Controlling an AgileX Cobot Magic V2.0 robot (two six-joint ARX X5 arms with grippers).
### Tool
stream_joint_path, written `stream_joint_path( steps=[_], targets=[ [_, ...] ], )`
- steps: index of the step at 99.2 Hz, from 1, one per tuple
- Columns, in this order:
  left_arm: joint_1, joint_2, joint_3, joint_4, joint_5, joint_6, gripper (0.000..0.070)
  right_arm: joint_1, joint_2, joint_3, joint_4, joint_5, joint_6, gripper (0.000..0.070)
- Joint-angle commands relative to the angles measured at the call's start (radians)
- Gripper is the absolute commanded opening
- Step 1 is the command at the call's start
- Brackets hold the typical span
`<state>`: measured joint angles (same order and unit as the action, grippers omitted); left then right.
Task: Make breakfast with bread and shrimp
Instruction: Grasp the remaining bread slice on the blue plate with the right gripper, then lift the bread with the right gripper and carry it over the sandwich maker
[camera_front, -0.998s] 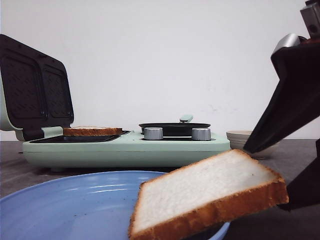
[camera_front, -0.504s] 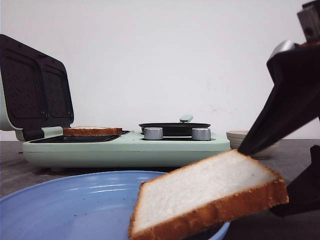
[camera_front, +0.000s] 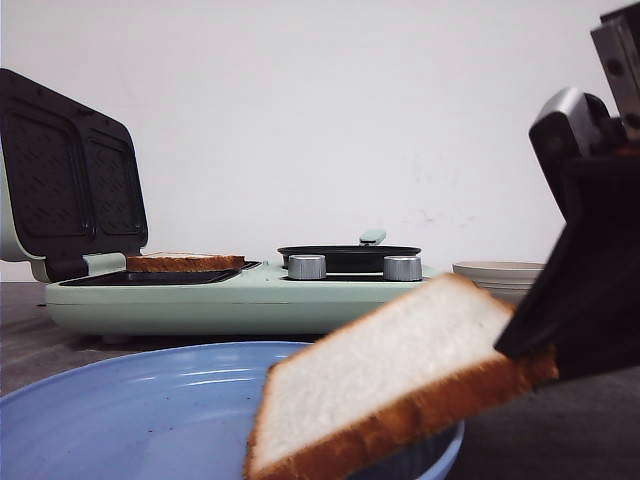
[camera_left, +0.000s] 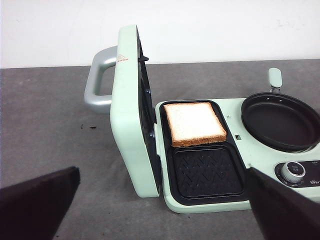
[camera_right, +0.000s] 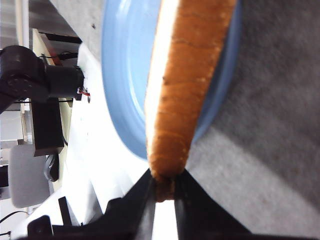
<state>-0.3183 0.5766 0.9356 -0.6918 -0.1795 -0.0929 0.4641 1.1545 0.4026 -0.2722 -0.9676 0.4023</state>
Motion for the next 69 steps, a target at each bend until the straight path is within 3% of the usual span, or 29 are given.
stream_joint_path(
  steps=[1,36,59,69],
  targets=[
    [-0.003,0.004,0.010,0.008,0.002,-0.006,0.0700,0.007,-0.013,0.017,0.027,0.005,0.004,0.0004],
    [-0.003,0.004,0.010,0.011,0.001,-0.005,0.0700,0.069,-0.085,0.251,-0.021,0.198,-0.032,0.0004],
    [-0.003,0.004,0.010,0.013,0.001,-0.005,0.0700,0.224,-0.067,0.499,-0.221,0.562,-0.250,0.0004],
    [-0.003,0.004,0.010,0.017,0.001,-0.004,0.0700,0.275,-0.031,0.591,-0.288,0.685,-0.336,0.0004]
  ],
)
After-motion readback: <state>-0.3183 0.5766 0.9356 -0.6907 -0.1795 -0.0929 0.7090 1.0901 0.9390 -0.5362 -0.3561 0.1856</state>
